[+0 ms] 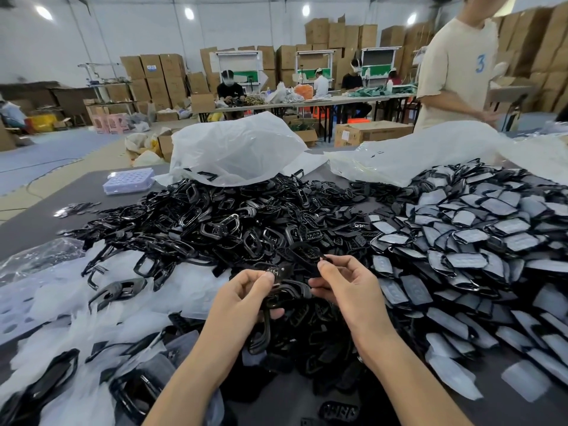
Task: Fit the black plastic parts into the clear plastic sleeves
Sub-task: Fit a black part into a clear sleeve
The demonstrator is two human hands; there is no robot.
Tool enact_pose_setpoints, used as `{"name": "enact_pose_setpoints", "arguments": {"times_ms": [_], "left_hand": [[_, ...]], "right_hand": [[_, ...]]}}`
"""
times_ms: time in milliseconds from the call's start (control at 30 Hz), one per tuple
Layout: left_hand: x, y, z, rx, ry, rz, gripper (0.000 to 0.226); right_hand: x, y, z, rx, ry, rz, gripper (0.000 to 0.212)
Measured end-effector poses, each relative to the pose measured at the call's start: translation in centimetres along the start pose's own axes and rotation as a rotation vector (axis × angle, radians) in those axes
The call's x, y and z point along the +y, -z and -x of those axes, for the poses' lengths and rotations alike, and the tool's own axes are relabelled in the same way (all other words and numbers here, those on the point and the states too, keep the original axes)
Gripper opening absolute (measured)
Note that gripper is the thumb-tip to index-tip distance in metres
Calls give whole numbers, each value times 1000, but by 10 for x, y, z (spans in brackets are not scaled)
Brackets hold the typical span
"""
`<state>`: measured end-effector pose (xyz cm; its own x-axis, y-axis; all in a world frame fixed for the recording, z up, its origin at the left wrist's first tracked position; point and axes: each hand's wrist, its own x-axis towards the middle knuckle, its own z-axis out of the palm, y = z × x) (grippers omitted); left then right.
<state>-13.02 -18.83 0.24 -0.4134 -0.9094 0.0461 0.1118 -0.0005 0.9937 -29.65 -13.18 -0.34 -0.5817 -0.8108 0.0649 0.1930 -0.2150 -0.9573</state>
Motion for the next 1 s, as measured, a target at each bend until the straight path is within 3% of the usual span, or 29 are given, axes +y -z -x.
{"name": "enact_pose_setpoints", "arguments": {"times_ms": [200, 400, 733, 1000], "left_hand": [[1, -2, 2, -7, -14, -28, 17], [3, -3, 4, 58, -101, -184, 10], [1, -2, 4, 82, -154, -129, 9], [4, 0, 4, -40, -155, -213, 30]], "right_hand": [[1, -1, 4, -30, -10, 12, 6], [1, -1, 9, -125, 96, 220, 14], [-6, -6, 17, -292, 1, 106, 18], [-10, -9, 19, -311, 21, 109, 24]]}}
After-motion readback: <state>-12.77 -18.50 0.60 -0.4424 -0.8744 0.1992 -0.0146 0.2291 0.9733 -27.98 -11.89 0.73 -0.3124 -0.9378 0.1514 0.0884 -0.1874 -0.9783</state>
